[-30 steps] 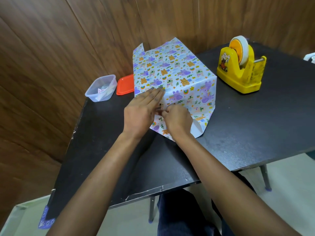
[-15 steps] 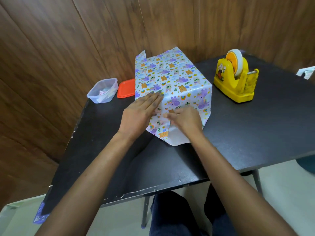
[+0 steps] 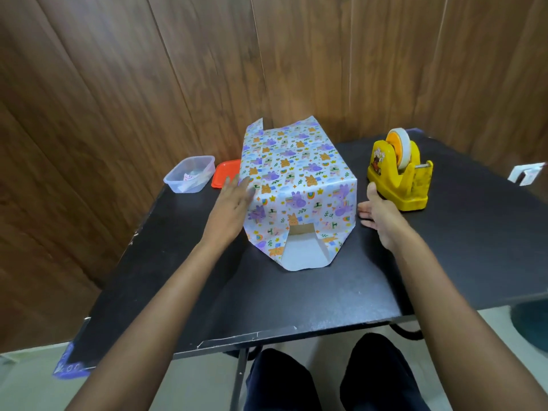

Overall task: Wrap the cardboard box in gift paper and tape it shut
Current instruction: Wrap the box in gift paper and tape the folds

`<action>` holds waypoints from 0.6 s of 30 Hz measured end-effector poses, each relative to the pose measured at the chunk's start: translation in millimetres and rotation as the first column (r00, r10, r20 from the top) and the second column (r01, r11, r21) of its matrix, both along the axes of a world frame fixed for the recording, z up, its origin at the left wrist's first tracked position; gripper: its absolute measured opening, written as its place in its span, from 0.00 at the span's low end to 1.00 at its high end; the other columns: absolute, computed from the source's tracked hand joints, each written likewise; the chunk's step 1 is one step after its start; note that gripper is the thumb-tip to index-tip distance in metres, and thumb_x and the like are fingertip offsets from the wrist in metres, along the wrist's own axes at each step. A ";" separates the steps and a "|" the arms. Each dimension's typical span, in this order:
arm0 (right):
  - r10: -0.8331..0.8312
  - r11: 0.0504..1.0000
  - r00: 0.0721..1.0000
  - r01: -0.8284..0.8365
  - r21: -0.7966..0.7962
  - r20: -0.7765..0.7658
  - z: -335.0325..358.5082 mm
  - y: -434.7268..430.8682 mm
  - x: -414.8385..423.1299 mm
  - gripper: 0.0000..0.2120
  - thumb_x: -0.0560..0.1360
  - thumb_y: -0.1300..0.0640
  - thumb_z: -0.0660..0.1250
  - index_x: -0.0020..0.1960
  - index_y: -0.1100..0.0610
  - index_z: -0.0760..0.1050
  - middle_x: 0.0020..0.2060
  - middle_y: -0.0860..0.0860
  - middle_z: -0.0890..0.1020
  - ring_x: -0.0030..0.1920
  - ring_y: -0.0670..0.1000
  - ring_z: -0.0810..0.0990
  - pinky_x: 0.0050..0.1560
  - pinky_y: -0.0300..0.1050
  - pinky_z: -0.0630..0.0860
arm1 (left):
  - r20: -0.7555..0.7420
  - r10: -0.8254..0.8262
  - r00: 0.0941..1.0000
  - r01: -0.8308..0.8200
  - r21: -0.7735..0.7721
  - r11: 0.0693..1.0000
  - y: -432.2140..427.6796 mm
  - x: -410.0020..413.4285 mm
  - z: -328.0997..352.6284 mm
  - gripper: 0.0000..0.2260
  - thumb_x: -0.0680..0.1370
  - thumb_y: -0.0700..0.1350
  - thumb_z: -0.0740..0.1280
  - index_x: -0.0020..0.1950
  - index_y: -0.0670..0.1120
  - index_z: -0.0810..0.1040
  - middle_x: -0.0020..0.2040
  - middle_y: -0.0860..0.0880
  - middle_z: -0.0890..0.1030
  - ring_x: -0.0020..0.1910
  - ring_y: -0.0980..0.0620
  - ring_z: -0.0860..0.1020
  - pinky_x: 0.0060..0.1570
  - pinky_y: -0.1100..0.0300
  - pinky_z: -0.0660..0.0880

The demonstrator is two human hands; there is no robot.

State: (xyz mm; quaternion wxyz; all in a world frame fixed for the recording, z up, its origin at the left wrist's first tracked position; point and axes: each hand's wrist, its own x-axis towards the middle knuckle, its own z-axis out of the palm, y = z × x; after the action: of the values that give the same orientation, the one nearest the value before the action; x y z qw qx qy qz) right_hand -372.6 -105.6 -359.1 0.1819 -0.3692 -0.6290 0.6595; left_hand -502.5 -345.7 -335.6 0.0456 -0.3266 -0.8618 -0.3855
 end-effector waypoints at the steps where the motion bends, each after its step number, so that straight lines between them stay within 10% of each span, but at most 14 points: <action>1: 0.034 0.999 0.999 -0.033 -0.039 0.022 -1.1 4.2 -4.7 0.33 0.79 0.37 0.50 0.65 0.65 0.70 0.63 0.59 0.76 0.61 0.56 0.75 0.60 0.49 0.73 | 0.155 0.025 0.988 -0.041 0.097 0.994 3.2 1.8 2.1 0.20 0.82 0.52 0.56 0.73 0.48 0.65 0.75 0.51 0.62 0.74 0.52 0.59 0.73 0.56 0.54; 6: 0.116 0.991 0.984 -0.105 -0.085 0.135 7.3 13.9 -22.1 0.27 0.79 0.39 0.52 0.55 0.64 0.72 0.39 0.55 0.77 0.37 0.51 0.75 0.39 0.44 0.73 | 0.573 -0.054 0.818 -0.189 0.357 0.915 12.0 13.8 14.0 0.18 0.82 0.50 0.56 0.72 0.53 0.66 0.59 0.55 0.76 0.49 0.56 0.77 0.46 0.56 0.75; 12: 0.215 0.944 0.938 -0.128 -0.305 0.271 21.7 25.9 -29.5 0.34 0.77 0.37 0.54 0.62 0.68 0.70 0.46 0.57 0.77 0.41 0.53 0.75 0.44 0.48 0.71 | 0.641 -0.101 0.761 -0.245 0.427 0.870 1.1 13.2 20.4 0.17 0.81 0.46 0.58 0.69 0.57 0.69 0.51 0.57 0.79 0.49 0.55 0.78 0.58 0.47 0.72; 18: 0.294 0.834 0.936 -0.351 -0.426 -0.194 50.0 24.3 0.3 0.22 0.79 0.42 0.55 0.55 0.57 0.77 0.47 0.54 0.85 0.46 0.54 0.82 0.42 0.47 0.77 | 0.657 -0.206 0.725 -0.230 0.513 0.827 -5.2 22.8 13.9 0.15 0.78 0.44 0.60 0.62 0.58 0.76 0.50 0.53 0.83 0.47 0.51 0.80 0.48 0.51 0.78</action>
State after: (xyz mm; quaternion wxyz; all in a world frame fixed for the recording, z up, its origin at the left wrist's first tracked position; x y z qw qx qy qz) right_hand -372.4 -81.3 -309.1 0.0141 -0.2496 -0.4983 0.8302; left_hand -479.6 -350.9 -321.6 -0.1805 -0.1255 -0.6649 -0.7138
